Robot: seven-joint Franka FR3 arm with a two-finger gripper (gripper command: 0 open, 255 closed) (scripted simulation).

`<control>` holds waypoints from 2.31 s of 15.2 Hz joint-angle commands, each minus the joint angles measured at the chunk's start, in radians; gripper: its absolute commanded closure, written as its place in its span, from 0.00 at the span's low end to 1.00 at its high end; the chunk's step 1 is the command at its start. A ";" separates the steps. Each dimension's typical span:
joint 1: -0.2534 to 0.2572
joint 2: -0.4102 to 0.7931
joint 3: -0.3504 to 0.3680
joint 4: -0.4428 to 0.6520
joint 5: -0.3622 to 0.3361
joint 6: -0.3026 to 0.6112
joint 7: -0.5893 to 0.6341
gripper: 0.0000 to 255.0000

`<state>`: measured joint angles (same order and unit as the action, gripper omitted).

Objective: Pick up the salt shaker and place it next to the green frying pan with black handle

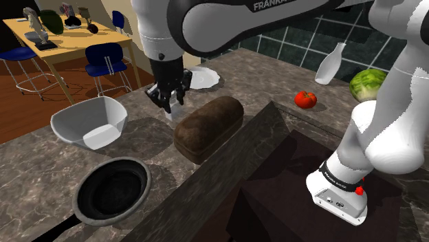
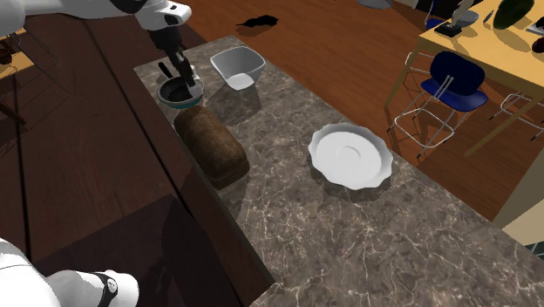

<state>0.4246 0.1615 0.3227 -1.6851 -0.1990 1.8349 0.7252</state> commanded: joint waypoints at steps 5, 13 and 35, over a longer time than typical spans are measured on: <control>0.102 0.131 0.046 0.175 -0.049 -0.075 0.139 1.00; 0.098 0.141 0.042 0.081 -0.058 0.026 0.156 1.00; 0.102 0.231 0.021 -0.085 -0.115 0.270 0.219 1.00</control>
<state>0.5262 0.3886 0.3441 -1.7659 -0.3118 2.0977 0.9413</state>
